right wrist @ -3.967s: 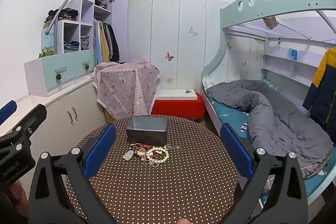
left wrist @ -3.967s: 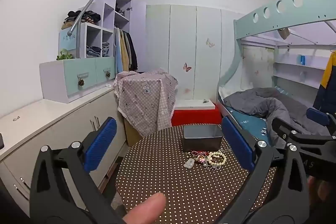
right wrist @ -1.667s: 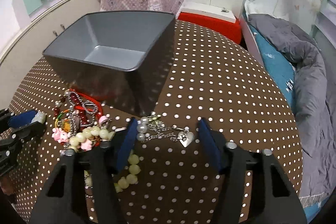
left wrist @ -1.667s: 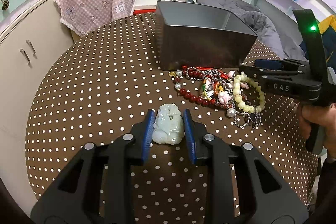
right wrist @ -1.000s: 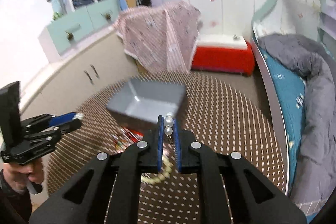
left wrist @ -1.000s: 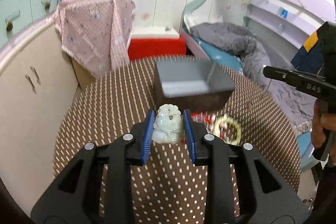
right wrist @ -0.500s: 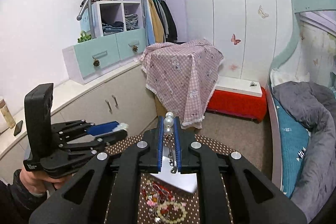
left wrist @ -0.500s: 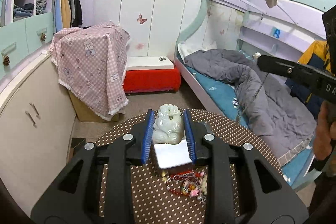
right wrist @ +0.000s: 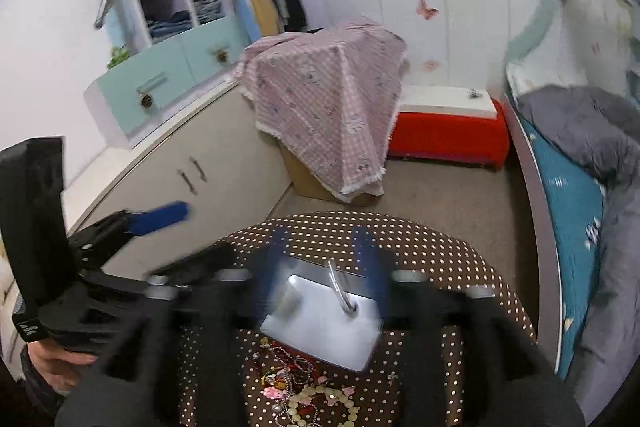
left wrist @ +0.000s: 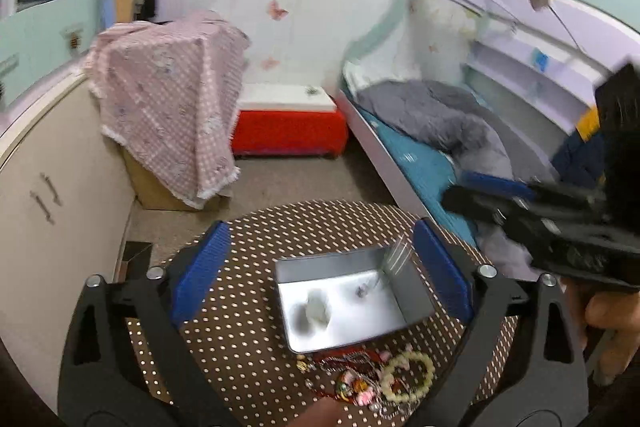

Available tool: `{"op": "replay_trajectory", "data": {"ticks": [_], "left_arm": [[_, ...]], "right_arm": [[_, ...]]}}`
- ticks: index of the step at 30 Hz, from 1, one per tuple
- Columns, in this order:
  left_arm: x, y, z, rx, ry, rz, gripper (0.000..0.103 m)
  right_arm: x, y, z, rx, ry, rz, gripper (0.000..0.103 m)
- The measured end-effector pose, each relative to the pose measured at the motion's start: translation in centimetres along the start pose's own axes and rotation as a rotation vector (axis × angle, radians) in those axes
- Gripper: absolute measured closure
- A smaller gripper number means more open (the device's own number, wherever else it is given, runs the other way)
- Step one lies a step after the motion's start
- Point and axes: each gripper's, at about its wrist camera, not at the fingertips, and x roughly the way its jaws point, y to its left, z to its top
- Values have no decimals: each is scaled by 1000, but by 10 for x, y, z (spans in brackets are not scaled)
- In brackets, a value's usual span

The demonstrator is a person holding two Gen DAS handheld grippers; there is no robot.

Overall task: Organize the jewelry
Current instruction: 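Lower the jade pendant and chain into the metal box and open both tools, then reach the left tool toward the red bead bracelet in the pile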

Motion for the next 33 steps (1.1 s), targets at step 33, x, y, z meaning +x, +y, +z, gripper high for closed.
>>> {"op": "replay_trajectory", "data": {"ticks": [33], "left_arm": [[-115,8,-82,-37,-158,268,7]], "right_arm": [[-108,1,-67,63,-209,-161,7]]}}
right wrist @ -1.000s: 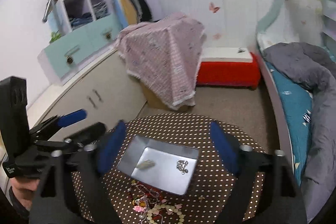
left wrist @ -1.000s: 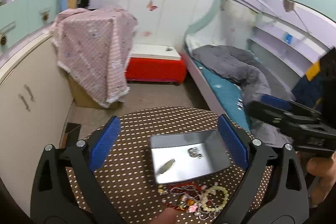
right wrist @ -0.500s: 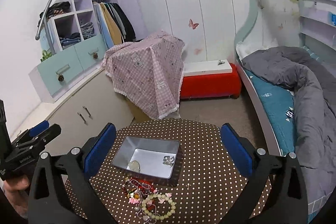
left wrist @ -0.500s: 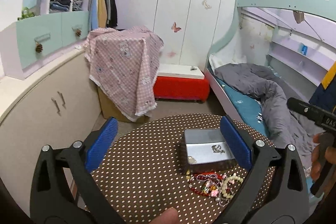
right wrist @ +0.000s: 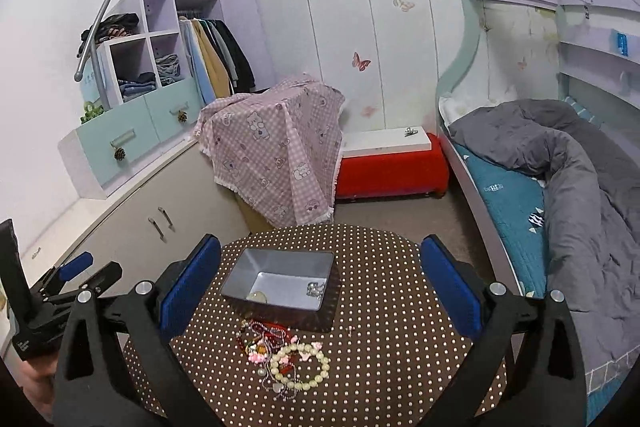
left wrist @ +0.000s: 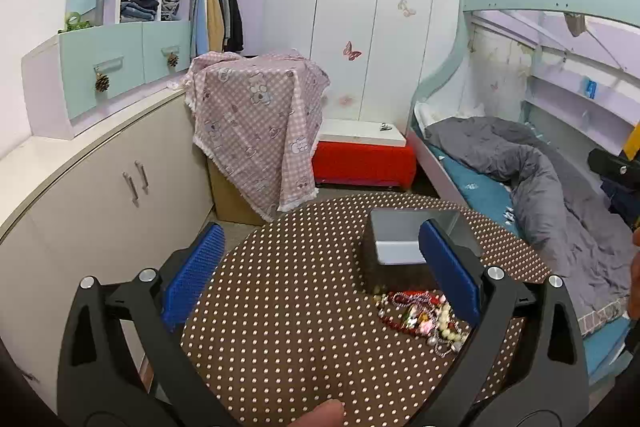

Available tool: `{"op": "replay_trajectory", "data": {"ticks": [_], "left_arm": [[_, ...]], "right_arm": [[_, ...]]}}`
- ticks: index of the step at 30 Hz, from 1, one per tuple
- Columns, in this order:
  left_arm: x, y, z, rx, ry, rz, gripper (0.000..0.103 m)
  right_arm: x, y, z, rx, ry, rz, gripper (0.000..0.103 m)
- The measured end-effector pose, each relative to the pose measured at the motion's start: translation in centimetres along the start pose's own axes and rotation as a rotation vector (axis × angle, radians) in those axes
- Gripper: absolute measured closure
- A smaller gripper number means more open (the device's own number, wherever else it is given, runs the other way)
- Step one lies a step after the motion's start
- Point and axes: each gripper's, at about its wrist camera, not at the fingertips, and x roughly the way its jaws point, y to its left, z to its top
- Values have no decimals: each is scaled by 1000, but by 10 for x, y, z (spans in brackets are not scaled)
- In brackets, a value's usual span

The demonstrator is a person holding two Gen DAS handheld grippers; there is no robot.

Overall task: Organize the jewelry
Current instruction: 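Reach the left tool toward the red bead bracelet in the pile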

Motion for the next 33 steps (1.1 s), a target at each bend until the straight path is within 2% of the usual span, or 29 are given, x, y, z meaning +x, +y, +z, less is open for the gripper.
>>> {"op": "replay_trajectory", "data": {"ticks": [10,16,26,31,33], "left_arm": [[10,-2,-28,12,69,-1,7],[27,-7,-42,22,124,-3,7],[98,-32,-75,93,297,-29,8],[128,-40,-83,122,356,-12,8],[136,-43,-88,142,383,-12,12]], "right_arm": [[0,1,-28,-7,41,-11,7],[17,-7,-51,-2,112,-42,7],[52,-23,-84,18,235,-51,7],[69,-31,-92,18,278,-70,7],[78,-37,-96,19,299,-82,7]]}}
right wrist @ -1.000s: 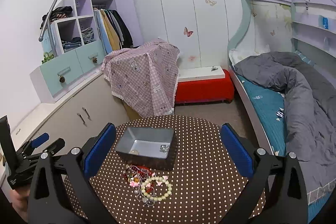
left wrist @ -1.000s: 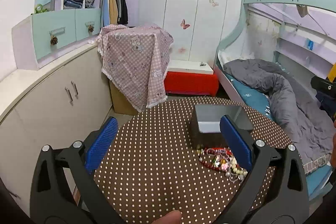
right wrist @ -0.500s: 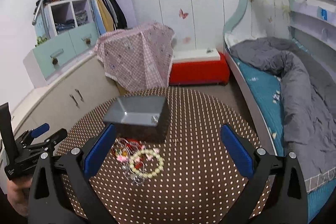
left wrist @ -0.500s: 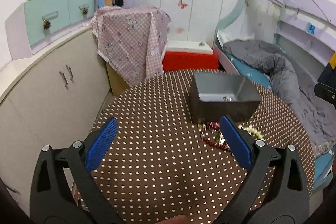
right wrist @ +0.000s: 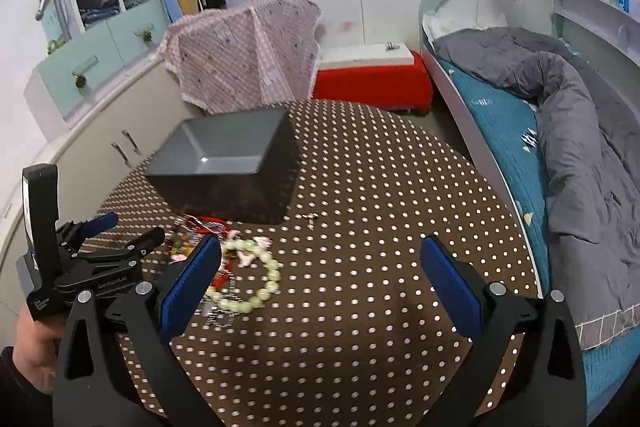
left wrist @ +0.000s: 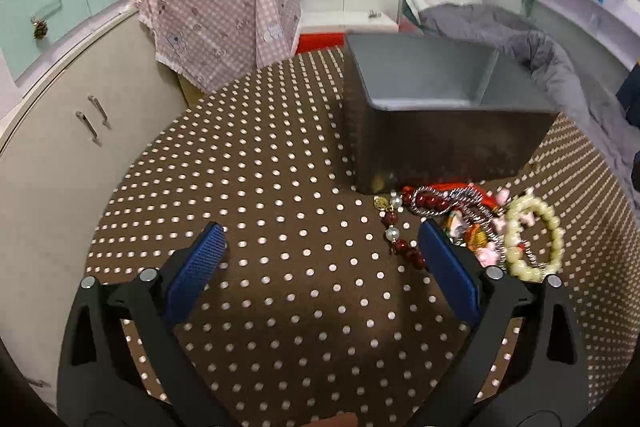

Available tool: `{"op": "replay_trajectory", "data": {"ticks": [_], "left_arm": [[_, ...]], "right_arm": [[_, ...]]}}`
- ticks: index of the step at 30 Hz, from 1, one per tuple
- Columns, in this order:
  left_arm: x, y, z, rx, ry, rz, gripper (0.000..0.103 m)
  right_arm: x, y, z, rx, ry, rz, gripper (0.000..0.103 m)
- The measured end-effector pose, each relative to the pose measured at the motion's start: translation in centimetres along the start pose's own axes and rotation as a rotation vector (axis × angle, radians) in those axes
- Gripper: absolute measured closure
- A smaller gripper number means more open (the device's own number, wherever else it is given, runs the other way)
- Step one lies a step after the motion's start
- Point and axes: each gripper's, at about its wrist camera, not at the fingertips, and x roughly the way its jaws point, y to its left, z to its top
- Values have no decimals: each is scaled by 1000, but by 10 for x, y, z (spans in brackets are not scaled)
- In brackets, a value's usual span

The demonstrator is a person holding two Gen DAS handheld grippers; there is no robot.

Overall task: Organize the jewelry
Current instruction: 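Reach the left tool toward the red bead bracelet in the pile, then grasp the red bead bracelet with the left tool and lift it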

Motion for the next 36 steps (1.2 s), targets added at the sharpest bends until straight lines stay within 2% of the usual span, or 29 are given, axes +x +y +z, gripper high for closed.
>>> {"op": "replay_trajectory", "data": {"ticks": [4,6,7,10,12,14,15,16,17,18,19,24,28,36], "left_arm": [[6,-6,1,23,27,-6,18],[8,-8,2,25,39,-23,26],[8,-9,2,29,37,-35,29],[7,-15,6,54,28,-67,48],[5,-21,5,71,22,-84,65],[4,-25,3,79,18,-97,71],[3,-25,3,77,17,-104,74],[3,-25,3,72,16,-117,76],[3,-24,3,70,16,-126,82],[3,-23,3,64,14,-141,91],[2,-22,3,58,14,-155,92],[-3,-14,-2,8,11,-230,95],[-17,-6,-5,-16,-16,-257,95],[-74,-2,9,-12,-137,-323,95]], "right_arm": [[21,-6,1,-11,38,-21,8],[32,-5,3,-24,53,-22,10],[38,-3,4,-37,65,-20,15],[55,2,4,-71,92,-16,31],[67,7,5,-98,112,-12,42],[77,12,5,-127,122,-6,57],[79,14,6,-140,119,-6,60],[81,17,5,-163,112,-12,67],[81,20,5,-188,108,-19,76],[81,21,4,-198,107,-14,81],[81,23,5,-201,109,-4,92],[67,10,-3,-141,101,44,92],[49,4,-6,-110,78,64,92],[5,13,10,-117,1,96,92]]}}
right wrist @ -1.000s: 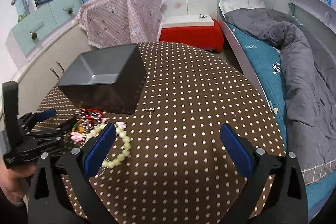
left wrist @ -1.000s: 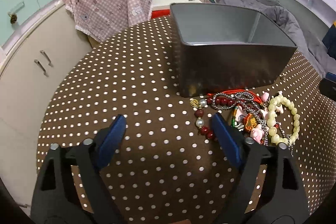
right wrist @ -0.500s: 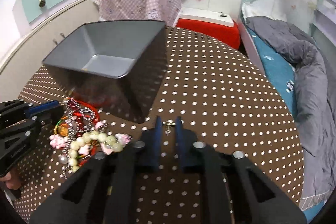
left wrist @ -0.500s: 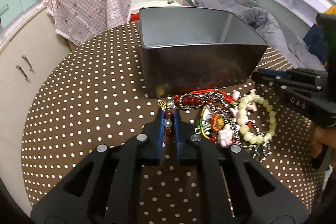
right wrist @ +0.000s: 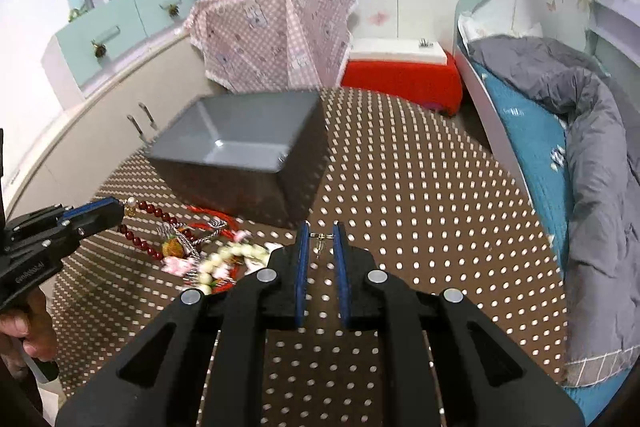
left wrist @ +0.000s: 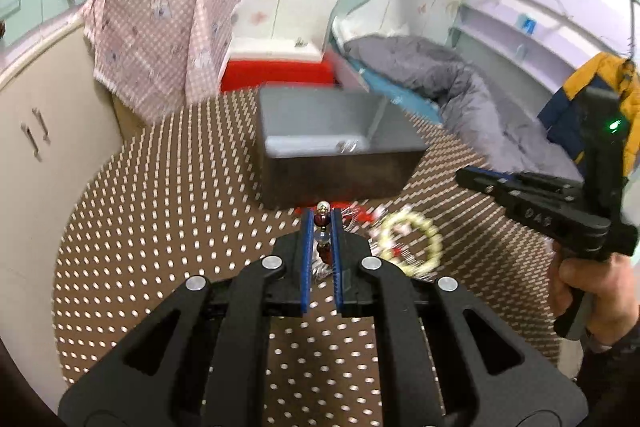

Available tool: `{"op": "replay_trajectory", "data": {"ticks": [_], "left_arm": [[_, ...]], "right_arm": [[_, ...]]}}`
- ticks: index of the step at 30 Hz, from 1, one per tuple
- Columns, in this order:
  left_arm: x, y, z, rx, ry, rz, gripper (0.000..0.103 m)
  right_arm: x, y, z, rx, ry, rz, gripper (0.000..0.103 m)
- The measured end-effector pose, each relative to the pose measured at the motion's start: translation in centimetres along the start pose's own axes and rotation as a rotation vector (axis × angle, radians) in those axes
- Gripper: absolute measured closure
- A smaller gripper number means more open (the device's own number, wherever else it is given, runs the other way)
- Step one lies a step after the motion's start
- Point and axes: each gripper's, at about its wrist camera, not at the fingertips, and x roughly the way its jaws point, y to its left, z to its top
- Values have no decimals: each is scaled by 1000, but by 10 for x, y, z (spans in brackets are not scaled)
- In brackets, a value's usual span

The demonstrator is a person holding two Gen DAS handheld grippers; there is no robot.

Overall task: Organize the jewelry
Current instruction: 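Grasp the red bead bracelet with the left tool and lift it, then lower the red bead bracelet into the metal box and open the left tool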

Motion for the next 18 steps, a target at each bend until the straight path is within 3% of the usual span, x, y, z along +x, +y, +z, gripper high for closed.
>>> {"op": "replay_trajectory", "data": {"ticks": [9,18], "left_arm": [[-56,-7,33,39,-131,-62,95],[-83,-17,59,86,-215,-56,95]], "right_arm": [[-48,26,20,-45,-99,48,92],[-74,46,56,-115,-181,80,92]]}}
